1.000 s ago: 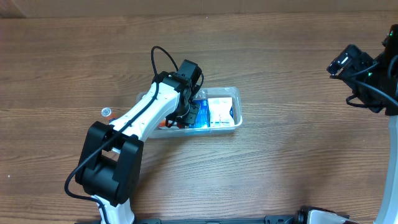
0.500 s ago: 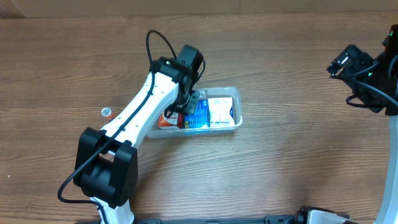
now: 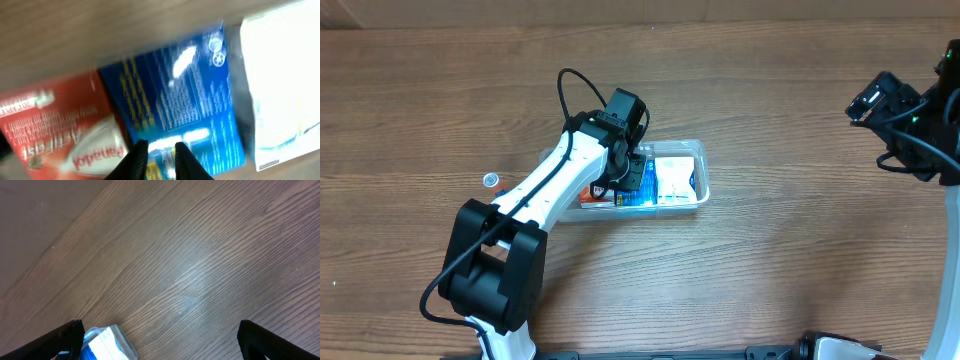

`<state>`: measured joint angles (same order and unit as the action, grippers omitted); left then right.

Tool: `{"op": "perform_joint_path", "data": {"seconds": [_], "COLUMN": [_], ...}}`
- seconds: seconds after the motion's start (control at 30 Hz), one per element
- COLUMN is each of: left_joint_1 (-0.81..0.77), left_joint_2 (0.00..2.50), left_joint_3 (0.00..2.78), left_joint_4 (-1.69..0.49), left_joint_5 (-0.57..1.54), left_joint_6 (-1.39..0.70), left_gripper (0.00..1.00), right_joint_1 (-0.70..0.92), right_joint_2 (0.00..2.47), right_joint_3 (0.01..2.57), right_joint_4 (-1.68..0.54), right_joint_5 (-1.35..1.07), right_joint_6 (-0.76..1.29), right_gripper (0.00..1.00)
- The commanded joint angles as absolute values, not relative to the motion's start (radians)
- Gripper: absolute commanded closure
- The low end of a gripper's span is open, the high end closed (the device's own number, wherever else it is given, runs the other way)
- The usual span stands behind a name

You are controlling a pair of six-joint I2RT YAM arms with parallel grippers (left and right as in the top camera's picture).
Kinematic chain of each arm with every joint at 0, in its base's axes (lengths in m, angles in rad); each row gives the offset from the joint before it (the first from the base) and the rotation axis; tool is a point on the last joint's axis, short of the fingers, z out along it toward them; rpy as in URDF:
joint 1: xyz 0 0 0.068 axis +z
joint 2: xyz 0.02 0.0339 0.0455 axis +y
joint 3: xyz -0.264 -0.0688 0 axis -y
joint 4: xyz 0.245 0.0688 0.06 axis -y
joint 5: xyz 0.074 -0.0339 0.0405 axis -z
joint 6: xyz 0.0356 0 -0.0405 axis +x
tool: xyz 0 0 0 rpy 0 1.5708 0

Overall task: Pack container
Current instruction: 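Move the left gripper to the orange vitamin tube and grasp it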

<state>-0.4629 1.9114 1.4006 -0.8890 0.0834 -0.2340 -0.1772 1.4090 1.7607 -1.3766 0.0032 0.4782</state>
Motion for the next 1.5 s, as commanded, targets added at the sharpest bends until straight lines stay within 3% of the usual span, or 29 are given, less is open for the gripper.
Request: {"op": "perform_joint_path", "data": {"seconds": [0.0,0.07,0.27,0.43,0.57,0.7,1.07,1.3,1.47], "left_joint_1": [-0.454,-0.451,-0.422,-0.175,0.012,0.12,0.137,0.137,0.137], "left_joint_2": [1.87,1.813,1.631,1.608,1.615,1.622,1.686,1.741,1.74], "left_joint_3": [1.52,1.668,1.835,1.816,1.743,1.567,1.357,1.348,1.353], "left_joint_4": [-1.006,-1.151,-1.46,-1.596,-1.523,-1.391,-1.152,-1.112,-1.129], "left_joint_5": [0.102,0.043,-0.264,-0.269,-0.067,-0.023,-0.027,-0.024,-0.025], "left_joint_6": [-0.244,-0.245,-0.409,-0.43,-0.252,-0.194,-0.164,-0.154,-0.154], "left_gripper": [0.79,0.75,0.44,0.45,0.43,0.41,0.43,0.52,0.76], "right_joint_1": [-0.182,-0.182,-0.182,-0.182,-0.182,-0.182,-0.182,-0.182,-0.182], "right_joint_2": [1.405,1.405,1.405,1.405,1.405,1.405,1.405,1.405,1.405], "right_joint_3": [1.772,1.772,1.772,1.772,1.772,1.772,1.772,1.772,1.772], "right_joint_4": [-1.371,-1.371,-1.371,-1.371,-1.371,-1.371,-1.371,-1.371,-1.371], "right_joint_5": [-0.002,-0.002,-0.002,-0.002,-0.002,-0.001,-0.002,-0.001,-0.002], "right_joint_6": [0.482,0.482,0.482,0.482,0.482,0.482,0.482,0.482,0.482], "right_gripper": [0.0,0.0,0.0,0.0,0.0,0.0,0.0,0.0,0.0]}}
